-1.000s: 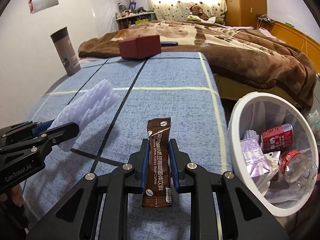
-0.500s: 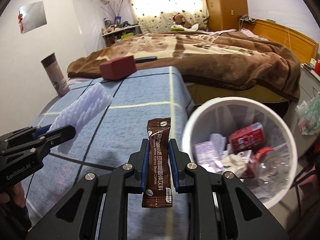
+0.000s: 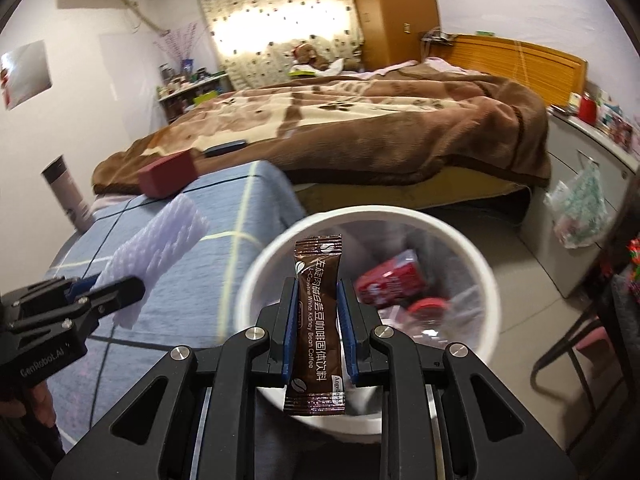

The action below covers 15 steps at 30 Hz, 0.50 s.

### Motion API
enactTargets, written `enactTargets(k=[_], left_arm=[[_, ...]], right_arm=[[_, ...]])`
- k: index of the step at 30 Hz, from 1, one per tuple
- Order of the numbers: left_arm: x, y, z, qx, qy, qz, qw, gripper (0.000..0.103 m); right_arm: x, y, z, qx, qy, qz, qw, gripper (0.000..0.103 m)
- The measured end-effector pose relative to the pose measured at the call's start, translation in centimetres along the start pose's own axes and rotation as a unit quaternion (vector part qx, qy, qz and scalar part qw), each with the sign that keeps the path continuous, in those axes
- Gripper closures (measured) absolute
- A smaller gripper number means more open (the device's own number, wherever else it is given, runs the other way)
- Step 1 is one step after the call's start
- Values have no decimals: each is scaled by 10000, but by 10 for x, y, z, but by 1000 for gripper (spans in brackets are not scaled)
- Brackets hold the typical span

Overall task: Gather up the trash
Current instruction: 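Carry the foam net and coffee packet over the wastebasket and open both tools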

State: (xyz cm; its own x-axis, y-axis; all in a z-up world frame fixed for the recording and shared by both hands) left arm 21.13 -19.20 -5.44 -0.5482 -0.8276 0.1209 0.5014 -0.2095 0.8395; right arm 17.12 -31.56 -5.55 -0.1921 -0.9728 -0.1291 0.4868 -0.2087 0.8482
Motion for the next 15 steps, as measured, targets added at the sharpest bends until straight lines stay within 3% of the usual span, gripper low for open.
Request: enactTargets(k=[15], left_arm=[[51,-10,-54,-432,-243,-11,9988,76]], right_arm=[[56,-4,-8,-155,-385,-360,9985,83]])
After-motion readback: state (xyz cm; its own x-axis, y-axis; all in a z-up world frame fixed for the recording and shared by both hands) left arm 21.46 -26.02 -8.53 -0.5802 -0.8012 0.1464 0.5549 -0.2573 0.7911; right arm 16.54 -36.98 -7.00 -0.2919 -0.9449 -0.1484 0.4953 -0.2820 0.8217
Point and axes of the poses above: each gripper's, at about its wrist camera, not at the fingertips, and z roughly against the way its jaws point, x to its right, y to its top, the point moved 8 cm from there along -z, roughly the way its jaws point, and after that the axes turned 10 degrees about x, right-handed, at the moved point
